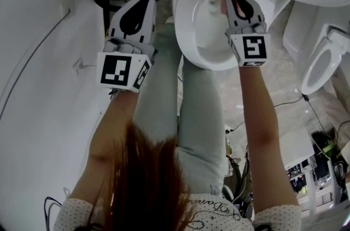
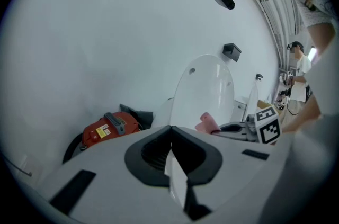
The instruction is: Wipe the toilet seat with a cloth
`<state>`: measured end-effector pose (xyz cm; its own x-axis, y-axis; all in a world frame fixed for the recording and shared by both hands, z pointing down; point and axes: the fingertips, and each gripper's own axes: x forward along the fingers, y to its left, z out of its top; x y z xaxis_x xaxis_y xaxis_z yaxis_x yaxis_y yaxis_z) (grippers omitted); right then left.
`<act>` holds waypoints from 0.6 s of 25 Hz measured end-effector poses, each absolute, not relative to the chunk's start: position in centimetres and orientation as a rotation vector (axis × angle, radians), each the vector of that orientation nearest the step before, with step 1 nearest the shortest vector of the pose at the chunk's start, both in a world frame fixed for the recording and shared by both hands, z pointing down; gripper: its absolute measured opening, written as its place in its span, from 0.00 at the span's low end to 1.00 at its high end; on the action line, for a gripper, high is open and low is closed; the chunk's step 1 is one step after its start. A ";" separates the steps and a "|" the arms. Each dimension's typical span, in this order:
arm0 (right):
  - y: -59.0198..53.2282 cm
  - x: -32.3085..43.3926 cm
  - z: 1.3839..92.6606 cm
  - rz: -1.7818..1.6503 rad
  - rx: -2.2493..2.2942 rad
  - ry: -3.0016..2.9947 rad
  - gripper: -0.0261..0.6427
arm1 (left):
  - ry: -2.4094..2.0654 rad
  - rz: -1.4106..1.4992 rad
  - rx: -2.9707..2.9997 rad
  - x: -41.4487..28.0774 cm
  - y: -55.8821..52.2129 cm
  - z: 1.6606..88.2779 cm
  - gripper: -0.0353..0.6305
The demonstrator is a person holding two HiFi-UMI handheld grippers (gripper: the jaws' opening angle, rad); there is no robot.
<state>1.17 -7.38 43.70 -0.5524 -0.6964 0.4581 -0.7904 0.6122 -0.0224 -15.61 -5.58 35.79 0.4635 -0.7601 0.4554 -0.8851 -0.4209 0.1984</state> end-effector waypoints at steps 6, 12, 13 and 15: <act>-6.8 3.5 32.3 0.265 1.379 -2.517 0.07 | -1.410 0.370 2.373 -14.5 -6.8 28.7 0.04; -6.8 4.4 21.5 0.194 1.482 -2.560 0.07 | -1.371 0.339 2.507 -11.5 -7.5 20.8 0.04; -6.7 4.6 19.9 0.184 1.493 -2.565 0.07 | -1.379 0.325 2.520 -11.3 -7.9 19.4 0.04; -6.5 4.9 17.2 0.152 1.490 -2.571 0.07 | -1.386 0.296 2.545 -11.1 -8.5 16.8 0.04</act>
